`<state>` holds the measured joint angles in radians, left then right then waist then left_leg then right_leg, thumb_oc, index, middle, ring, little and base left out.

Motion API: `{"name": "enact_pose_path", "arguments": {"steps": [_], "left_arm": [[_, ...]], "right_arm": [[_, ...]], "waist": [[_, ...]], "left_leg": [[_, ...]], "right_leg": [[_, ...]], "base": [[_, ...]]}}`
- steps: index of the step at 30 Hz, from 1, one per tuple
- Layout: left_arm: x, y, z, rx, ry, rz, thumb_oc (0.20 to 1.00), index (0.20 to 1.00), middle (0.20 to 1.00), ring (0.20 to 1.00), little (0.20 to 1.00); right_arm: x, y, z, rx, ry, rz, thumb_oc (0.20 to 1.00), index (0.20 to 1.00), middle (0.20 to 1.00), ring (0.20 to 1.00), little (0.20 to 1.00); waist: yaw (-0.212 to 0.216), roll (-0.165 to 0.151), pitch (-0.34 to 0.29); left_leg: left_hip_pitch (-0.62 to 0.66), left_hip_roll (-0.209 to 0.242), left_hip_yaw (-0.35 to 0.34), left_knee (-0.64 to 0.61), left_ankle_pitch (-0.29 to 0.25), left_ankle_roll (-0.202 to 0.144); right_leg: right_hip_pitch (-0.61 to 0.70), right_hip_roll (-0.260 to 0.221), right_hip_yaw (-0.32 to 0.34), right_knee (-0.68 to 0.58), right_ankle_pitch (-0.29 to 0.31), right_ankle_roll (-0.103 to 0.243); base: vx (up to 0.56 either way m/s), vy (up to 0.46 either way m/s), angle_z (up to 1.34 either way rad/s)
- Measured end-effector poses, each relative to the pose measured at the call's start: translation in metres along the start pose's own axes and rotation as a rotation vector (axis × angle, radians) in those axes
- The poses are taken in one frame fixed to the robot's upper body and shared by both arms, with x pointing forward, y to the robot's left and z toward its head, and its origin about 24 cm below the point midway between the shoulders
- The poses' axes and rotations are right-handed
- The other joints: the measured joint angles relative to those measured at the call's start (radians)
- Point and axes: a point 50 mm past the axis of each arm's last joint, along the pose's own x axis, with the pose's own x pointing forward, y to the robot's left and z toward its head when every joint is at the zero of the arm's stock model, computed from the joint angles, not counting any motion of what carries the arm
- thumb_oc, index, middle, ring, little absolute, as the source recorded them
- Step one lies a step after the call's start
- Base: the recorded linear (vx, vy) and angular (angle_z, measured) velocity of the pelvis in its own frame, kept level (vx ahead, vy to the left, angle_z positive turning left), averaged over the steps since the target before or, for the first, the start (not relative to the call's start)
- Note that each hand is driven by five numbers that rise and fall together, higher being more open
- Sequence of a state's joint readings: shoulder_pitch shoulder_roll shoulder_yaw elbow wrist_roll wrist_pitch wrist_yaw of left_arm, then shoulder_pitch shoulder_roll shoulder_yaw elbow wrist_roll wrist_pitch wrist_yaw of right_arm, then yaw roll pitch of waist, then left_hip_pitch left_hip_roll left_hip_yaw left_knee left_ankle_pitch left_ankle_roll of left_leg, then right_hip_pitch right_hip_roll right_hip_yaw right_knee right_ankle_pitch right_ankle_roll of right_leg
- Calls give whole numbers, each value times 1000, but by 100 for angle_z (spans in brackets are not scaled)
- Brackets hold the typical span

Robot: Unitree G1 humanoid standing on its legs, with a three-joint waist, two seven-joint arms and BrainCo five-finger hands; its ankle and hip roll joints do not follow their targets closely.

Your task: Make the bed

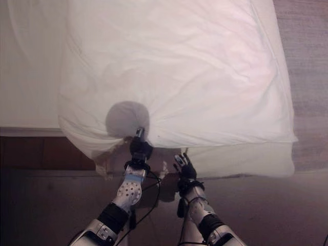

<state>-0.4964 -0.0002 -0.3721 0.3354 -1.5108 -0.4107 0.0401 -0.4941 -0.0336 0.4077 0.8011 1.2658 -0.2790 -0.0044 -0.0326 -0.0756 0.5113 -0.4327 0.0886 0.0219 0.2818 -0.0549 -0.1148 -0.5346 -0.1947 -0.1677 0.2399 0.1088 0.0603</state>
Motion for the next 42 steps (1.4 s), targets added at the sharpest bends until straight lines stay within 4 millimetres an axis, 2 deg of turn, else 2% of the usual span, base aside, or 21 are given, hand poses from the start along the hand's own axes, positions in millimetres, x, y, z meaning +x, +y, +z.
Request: {"name": "enact_pose_path", "arguments": {"steps": [4,5,7,10,13,21,24,31,42], "left_arm": [[0,-16,3,-36,-29,-63,200,200,200,200,200],[0,-21,3,-49,-33,-81,200,200,200,200,200],[-1,-28,7,-62,-65,-104,200,200,200,200,200],[-1,-30,16,-49,-125,-90,200,200,200,200,200],[0,-31,24,-19,-175,-70,200,200,200,200,200],[-2,-26,58,99,-339,19,200,200,200,200,200],[-6,-25,67,131,-373,35,200,200,200,200,200],[-10,-24,82,217,-448,74,200,200,200,200,200],[-12,-22,98,243,-519,132,200,200,200,200,200]], "right_arm": [[3,15,-7,137,9,17,1000,1000,1000,1000,1000],[4,18,-6,174,-4,18,1000,1000,1000,1000,1000],[7,26,-1,235,-34,33,1000,1000,1000,1000,1000],[9,35,18,334,-133,62,1000,1000,1000,1000,1000],[9,37,35,360,-208,75,1000,1000,1000,1000,1000],[3,22,80,471,-449,1,1000,1000,1000,1000,1000],[2,18,90,480,-489,-13,1000,1000,1000,1000,1000],[-1,17,104,485,-546,-45,1000,1000,1000,1000,1000],[-7,0,124,479,-619,-130,1000,1000,1000,1000,1000]], "waist": [[13,5,3],[27,10,5],[27,18,9],[35,23,10],[46,26,12],[45,36,15],[43,36,15],[39,38,16],[20,41,15]], "left_leg": [[0,-5,-10,-9,7,2],[-2,-5,-14,-9,7,2],[-12,-9,-26,-9,12,2],[-17,-11,-27,-10,13,3],[-17,-11,-27,-11,13,3],[-18,-11,-26,-16,13,4],[-25,-11,-24,-17,13,4],[-36,-8,-21,-16,13,4],[-55,-8,-12,-16,13,4]], "right_leg": [[5,-5,-7,-1,-4,2],[5,-6,-10,-1,-6,2],[5,-12,-26,-1,-8,3],[5,-17,-35,-1,-10,6],[5,-18,-36,-1,-13,8],[2,-18,-37,0,-18,9],[-12,-18,-34,9,-21,7],[-30,-17,-31,19,-24,4],[-68,-18,-19,47,-35,2]], "base": [[20,12,9],[35,10,13],[39,15,20],[19,10,8],[13,4,0],[16,5,0],[0,0,0],[7,0,-1],[4,1,-2]]}}
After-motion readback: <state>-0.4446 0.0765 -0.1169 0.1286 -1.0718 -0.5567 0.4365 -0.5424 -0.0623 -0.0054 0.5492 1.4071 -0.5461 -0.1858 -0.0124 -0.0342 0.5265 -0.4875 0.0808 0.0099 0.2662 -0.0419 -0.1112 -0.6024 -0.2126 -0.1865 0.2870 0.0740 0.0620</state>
